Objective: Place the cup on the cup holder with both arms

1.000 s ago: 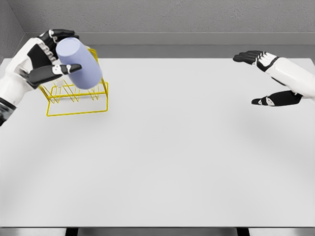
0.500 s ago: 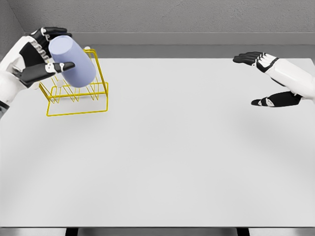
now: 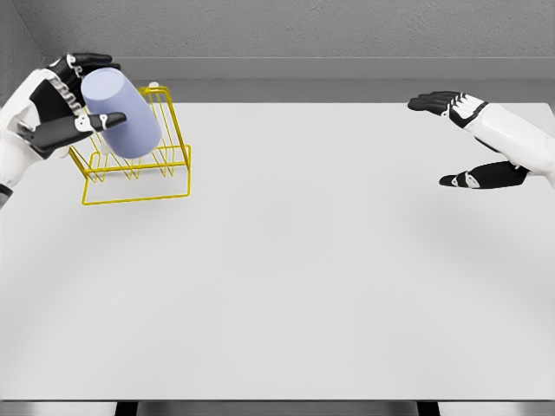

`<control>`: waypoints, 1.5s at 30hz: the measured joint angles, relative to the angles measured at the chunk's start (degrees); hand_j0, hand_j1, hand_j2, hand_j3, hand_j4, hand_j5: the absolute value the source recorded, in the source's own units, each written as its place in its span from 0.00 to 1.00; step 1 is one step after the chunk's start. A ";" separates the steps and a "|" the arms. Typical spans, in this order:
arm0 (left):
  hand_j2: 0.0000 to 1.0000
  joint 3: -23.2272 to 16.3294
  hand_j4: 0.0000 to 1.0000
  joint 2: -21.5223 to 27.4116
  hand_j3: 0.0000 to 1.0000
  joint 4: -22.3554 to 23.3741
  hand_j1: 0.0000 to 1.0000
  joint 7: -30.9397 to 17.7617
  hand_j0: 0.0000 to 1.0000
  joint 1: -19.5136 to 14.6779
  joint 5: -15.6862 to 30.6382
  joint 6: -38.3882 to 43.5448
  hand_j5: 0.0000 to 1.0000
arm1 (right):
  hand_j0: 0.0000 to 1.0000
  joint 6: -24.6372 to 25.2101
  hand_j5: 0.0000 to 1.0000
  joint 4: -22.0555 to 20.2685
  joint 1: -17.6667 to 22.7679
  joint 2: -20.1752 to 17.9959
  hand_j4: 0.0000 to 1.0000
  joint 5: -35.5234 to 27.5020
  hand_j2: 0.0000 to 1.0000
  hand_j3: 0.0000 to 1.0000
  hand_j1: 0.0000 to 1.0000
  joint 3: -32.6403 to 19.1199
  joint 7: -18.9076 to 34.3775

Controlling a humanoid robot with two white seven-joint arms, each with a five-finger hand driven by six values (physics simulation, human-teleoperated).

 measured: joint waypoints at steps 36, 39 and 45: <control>1.00 -0.49 1.00 -0.77 1.00 2.24 1.00 -0.17 1.00 -0.18 -0.64 0.71 1.00 | 1.00 0.00 1.00 0.17 0.00 0.01 1.00 0.04 1.00 1.00 1.00 -0.04 0.00; 1.00 -0.50 1.00 -0.77 1.00 2.10 1.00 -0.17 1.00 -0.17 -0.66 0.72 1.00 | 1.00 0.00 1.00 0.17 0.00 0.01 1.00 0.03 1.00 1.00 1.00 -0.04 0.00; 0.95 -0.51 0.95 -0.78 0.95 1.87 0.95 -0.16 0.95 -0.18 -0.68 0.71 0.95 | 1.00 0.00 1.00 0.20 0.00 -0.06 1.00 0.03 1.00 1.00 1.00 -0.04 0.00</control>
